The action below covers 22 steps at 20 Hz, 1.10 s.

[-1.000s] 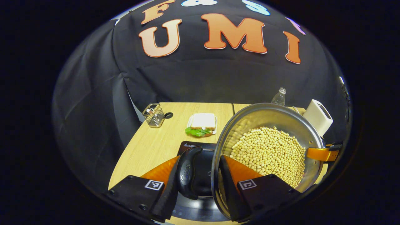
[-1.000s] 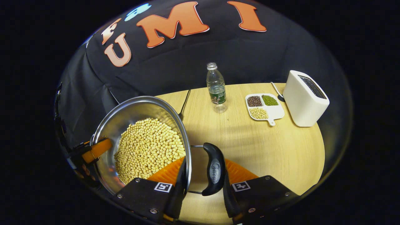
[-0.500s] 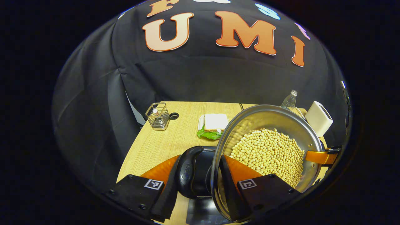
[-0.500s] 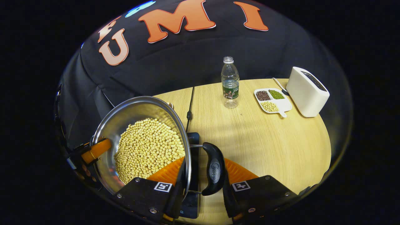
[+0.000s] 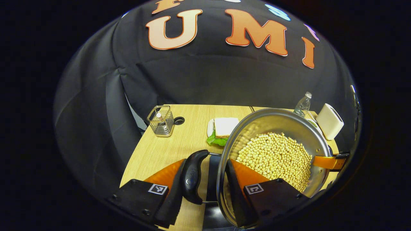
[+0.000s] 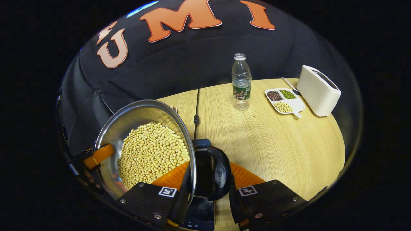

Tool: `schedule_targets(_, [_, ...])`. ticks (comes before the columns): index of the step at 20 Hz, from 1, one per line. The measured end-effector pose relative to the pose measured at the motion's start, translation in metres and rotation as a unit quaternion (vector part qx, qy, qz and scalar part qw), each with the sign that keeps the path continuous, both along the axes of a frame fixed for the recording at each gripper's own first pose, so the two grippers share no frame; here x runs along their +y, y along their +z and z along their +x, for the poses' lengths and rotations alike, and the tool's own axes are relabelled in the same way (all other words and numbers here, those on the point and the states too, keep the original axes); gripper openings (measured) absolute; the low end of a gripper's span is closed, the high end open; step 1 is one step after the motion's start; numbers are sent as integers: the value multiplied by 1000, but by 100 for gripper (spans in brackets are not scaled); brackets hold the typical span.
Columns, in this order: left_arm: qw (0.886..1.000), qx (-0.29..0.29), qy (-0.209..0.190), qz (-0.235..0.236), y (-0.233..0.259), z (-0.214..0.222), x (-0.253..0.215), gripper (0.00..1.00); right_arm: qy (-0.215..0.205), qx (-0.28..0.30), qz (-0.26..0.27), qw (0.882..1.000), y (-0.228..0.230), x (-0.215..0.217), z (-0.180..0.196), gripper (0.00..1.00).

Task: First push the handle of the pot to place it horizontally, then grasp the pot with both hands and set it on the induction cooktop.

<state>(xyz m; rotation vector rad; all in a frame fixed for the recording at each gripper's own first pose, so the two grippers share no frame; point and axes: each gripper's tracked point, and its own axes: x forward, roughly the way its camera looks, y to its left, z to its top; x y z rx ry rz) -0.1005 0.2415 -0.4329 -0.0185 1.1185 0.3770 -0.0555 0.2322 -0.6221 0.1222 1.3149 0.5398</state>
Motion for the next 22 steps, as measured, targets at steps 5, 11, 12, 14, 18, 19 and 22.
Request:
schedule_targets(5, [1000,16,4,-4,-1,-5,-3,73,10,5,-13,1000,3,0,3,55])
schedule_targets(11, [999,39,9,-5,4,-8,-4,72,21,23,-22,999,3,-6,8,55])
schedule_targets(12, [999,40,9,-7,4,-8,-4,72,23,24,-23,999,4,-8,8,55])
schedule_targets(14, [999,43,12,-11,3,-9,-5,73,23,27,-24,999,8,-7,15,55])
schedule_targets(18, [999,43,15,-25,-1,-10,-7,73,26,15,-21,999,14,-9,22,55])
schedule_targets(19, [998,44,22,-34,0,-12,-10,73,29,10,-20,999,16,-7,27,55])
schedule_targets(22, [998,37,12,-41,-3,-7,-11,73,22,-13,-17,1000,36,-16,46,63])
